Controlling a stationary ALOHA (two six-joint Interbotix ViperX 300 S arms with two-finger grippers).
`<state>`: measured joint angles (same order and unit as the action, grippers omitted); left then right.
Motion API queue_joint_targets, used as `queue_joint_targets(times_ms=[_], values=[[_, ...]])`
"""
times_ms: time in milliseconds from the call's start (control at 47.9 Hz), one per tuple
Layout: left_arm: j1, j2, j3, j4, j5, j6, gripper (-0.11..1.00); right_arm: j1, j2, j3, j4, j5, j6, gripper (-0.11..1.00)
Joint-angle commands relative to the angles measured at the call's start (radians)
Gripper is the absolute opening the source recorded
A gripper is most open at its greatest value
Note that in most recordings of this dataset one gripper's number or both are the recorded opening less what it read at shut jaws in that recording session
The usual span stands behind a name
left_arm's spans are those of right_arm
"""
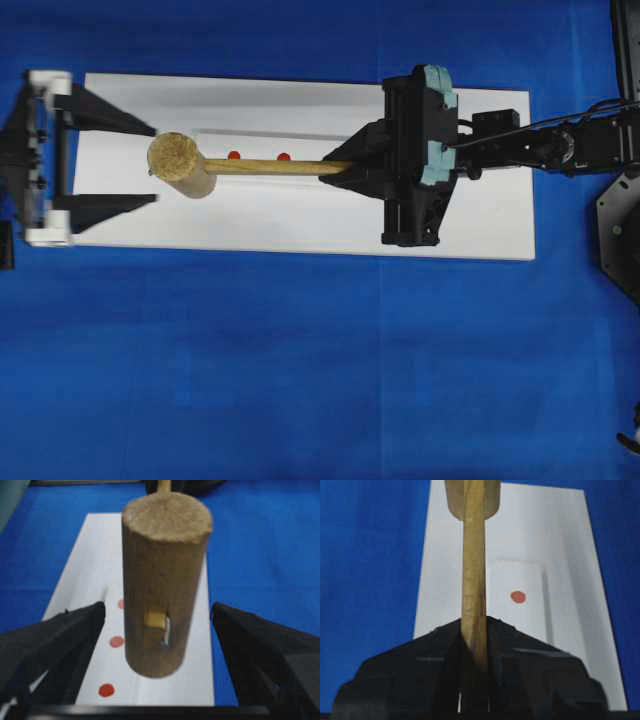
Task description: Hit the mark with a hammer.
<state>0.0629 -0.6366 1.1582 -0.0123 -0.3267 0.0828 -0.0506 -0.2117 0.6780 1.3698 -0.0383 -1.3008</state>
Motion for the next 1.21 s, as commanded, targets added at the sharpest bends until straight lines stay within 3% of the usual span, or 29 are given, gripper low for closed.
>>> queue_joint_targets(times_ms=[0, 271, 584, 668, 814, 1189], values=[[0.003, 0.071, -0.060, -0.002, -0.041, -0.002, 0.93, 0.005, -0.012, -0.037, -0.005, -0.002, 0.000, 0.03], [0.003, 0.195, -0.144, -0.002, -0.051, -0.002, 0.93, 0.005, -0.014, -0.037, -0.015, -0.002, -0.002, 0.03], [0.000, 0.233, -0.179, 0.000, -0.048, 0.008, 0.91, 0.005, -0.014, -0.037, -0.023, 0.000, -0.002, 0.03], [-0.008, 0.235, -0.181, 0.000, -0.048, 0.008, 0.82, 0.005, -0.012, -0.037, -0.025, -0.002, -0.002, 0.03], [-0.018, 0.235, -0.179, 0.000, -0.046, 0.012, 0.42, 0.005, -0.014, -0.037, -0.034, -0.002, -0.002, 0.03], [-0.018, 0.229, -0.181, 0.000, -0.025, 0.003, 0.43, 0.005, -0.014, -0.037, -0.040, 0.000, -0.002, 0.03]])
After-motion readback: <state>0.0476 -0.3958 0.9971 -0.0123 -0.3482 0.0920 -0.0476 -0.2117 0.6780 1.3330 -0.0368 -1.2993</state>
